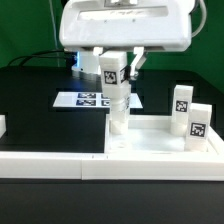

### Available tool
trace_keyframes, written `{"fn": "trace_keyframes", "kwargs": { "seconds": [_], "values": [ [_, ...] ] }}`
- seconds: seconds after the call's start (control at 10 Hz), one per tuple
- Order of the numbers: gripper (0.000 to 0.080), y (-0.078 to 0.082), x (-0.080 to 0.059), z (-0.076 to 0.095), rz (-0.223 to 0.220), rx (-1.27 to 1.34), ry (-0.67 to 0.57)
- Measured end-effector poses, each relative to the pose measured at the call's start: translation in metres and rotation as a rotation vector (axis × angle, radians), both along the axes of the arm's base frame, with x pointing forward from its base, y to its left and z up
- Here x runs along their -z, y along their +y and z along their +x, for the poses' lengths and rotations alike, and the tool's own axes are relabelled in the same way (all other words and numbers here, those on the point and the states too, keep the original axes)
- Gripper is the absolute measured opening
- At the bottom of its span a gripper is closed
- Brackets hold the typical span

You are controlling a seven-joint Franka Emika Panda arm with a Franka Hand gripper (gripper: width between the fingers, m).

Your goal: Assemble square table

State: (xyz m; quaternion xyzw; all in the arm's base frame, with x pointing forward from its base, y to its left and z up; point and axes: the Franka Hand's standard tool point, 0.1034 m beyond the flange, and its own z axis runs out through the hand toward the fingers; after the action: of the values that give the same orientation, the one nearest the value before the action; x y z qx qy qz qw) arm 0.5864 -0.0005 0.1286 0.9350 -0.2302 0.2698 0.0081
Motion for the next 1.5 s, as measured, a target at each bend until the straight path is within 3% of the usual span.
{"fn": "trace_keyframes", "kwargs": {
  "seconds": [0.1, 0.5, 0.6, 0.8, 1.1, 1.5],
  "values": [
    [0.0287, -0.001, 0.008, -0.006, -0.010, -0.009, 0.022],
    [0.0287, 0.000, 0.009, -0.005, -0.020, -0.026, 0.027],
    [0.0287, 0.004, 0.021, -0.002, -0.042, -0.043, 0.043],
    [0.0287, 0.002, 0.022, 0.018, -0.072, -0.061, 0.041],
    [0.0287, 0.008, 0.042, 0.014, -0.087, -0.062, 0.029],
    [0.0287, 0.009, 0.047, 0.025, -0.101, -0.073, 0.021]
  ]
}}
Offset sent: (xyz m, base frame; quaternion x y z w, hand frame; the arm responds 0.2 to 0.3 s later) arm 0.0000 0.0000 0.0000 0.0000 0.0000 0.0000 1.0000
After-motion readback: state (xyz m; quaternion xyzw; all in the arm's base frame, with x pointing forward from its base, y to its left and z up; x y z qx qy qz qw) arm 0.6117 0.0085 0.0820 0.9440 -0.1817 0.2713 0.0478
